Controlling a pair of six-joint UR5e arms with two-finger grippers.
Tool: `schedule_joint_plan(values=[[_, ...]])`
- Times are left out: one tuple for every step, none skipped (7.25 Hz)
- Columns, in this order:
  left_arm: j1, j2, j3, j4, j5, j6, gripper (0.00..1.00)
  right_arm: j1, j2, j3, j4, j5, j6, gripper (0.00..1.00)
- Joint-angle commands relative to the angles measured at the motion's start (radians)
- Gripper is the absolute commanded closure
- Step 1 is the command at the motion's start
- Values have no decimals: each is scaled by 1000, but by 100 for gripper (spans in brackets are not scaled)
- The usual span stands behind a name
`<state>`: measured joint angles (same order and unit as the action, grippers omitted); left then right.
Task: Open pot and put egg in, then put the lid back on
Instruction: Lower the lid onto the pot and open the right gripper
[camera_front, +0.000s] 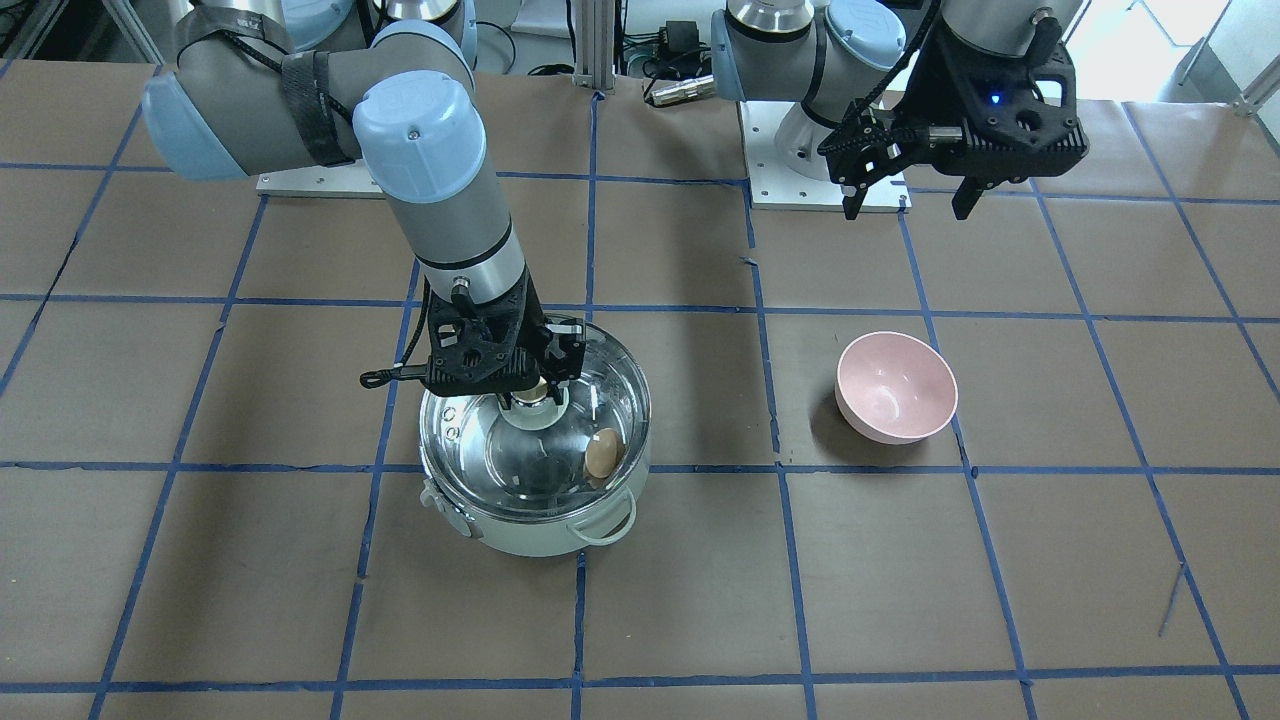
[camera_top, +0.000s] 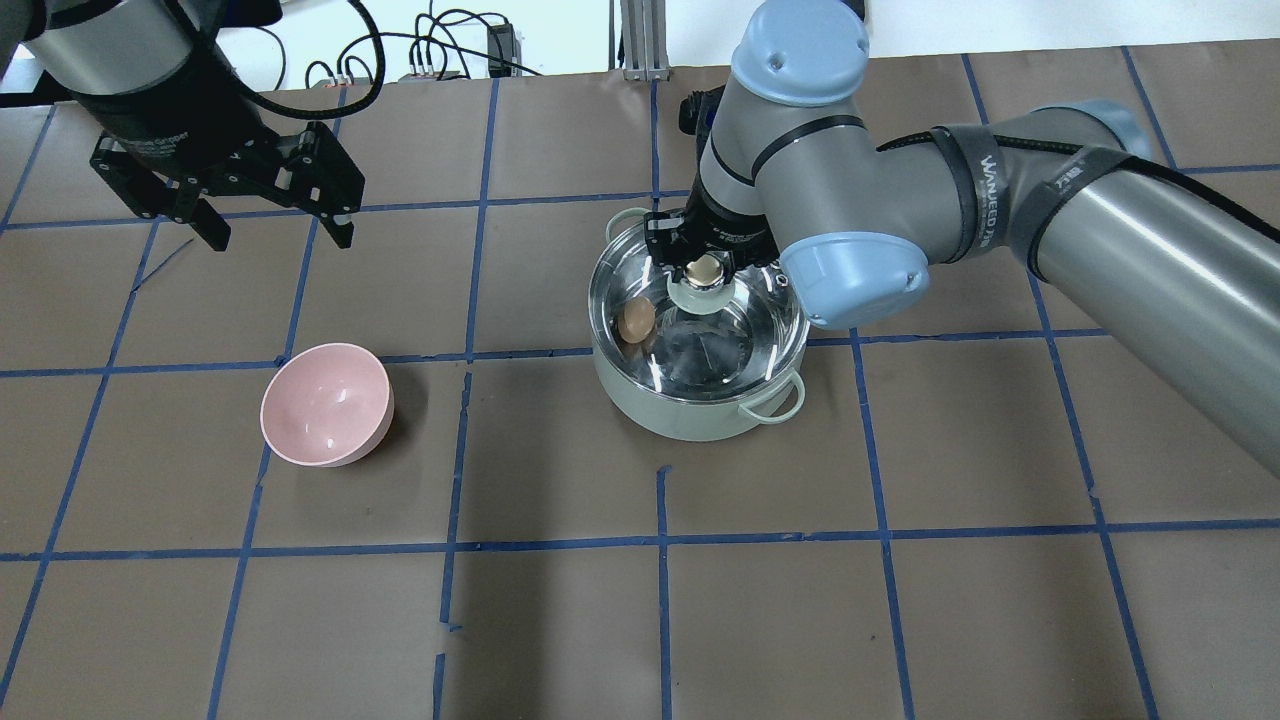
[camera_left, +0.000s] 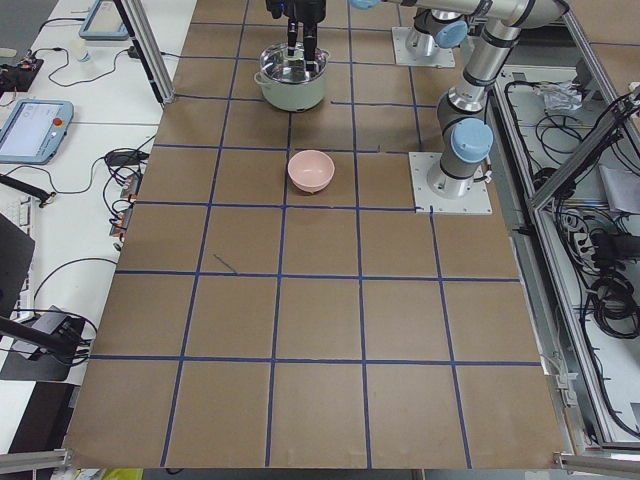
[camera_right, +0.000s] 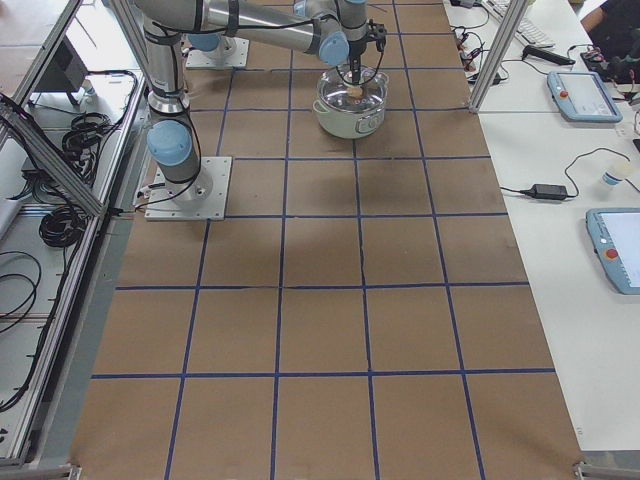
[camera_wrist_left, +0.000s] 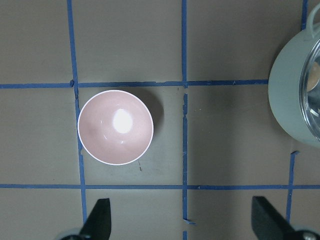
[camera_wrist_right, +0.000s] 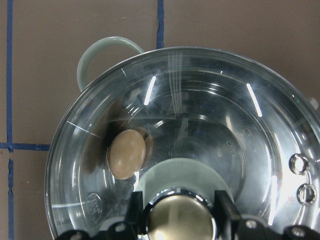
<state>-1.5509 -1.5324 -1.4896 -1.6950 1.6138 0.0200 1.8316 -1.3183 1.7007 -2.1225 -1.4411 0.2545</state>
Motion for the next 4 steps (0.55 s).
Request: schedule_joint_plan(values=[[0, 0, 0, 0, 0, 0, 0, -2, -1, -4, 2, -12, -1, 31], [0, 0, 0, 0, 0, 0, 0, -2, -2, -4, -5, -9, 3, 9], [0, 0, 0, 0, 2, 0, 0, -2, -9, -4, -16, -9, 3, 1], [2, 0, 0, 0, 0, 0, 0, -2, -9, -10, -14, -9, -1, 0]])
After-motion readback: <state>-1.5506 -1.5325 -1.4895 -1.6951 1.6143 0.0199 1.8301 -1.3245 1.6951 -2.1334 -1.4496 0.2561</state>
